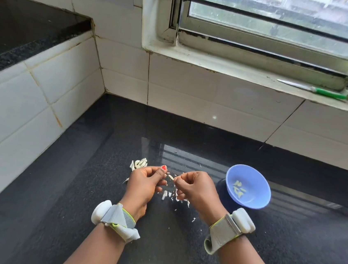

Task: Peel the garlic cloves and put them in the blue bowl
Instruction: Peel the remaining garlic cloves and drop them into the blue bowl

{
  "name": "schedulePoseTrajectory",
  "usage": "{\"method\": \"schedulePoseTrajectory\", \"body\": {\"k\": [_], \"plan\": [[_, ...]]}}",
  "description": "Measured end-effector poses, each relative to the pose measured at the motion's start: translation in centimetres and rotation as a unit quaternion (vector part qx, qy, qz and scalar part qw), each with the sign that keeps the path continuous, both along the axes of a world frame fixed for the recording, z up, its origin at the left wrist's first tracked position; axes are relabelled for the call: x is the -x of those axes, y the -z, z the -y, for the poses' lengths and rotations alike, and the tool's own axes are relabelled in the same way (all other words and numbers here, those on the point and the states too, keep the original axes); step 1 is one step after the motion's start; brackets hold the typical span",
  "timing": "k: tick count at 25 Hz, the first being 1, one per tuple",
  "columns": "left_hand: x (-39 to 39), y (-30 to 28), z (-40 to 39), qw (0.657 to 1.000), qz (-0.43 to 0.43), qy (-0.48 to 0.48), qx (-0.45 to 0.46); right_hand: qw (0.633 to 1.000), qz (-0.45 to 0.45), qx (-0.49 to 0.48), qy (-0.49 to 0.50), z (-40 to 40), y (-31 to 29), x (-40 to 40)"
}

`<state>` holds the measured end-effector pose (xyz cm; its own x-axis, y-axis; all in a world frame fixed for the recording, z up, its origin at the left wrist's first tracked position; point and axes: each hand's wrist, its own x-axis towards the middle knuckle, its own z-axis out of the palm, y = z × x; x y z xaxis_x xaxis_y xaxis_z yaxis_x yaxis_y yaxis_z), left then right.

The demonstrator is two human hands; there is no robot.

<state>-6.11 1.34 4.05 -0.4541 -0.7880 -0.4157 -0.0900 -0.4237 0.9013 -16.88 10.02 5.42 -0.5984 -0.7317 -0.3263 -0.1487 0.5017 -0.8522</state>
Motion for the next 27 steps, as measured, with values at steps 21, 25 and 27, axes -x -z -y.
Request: {"method": "schedulePoseTrajectory", "body": {"k": [21, 25, 27], "plan": [[-0.4, 0.0, 3.4, 0.819, 0.381, 0.148, 0.403, 0.996, -0.055, 0.057, 0.028, -0.3, 1.0, 1.2], [-0.5, 0.3, 3.4, 0.814, 0.387, 0.144, 0.408, 0.994, -0.075, 0.068, 0.027, -0.8, 0.6, 1.5], [-0.6, 0.0, 3.1, 0.821, 0.365, 0.136, 0.418, 0.994, -0.08, 0.07, 0.032, -1.0, 0.7, 1.7]]}}
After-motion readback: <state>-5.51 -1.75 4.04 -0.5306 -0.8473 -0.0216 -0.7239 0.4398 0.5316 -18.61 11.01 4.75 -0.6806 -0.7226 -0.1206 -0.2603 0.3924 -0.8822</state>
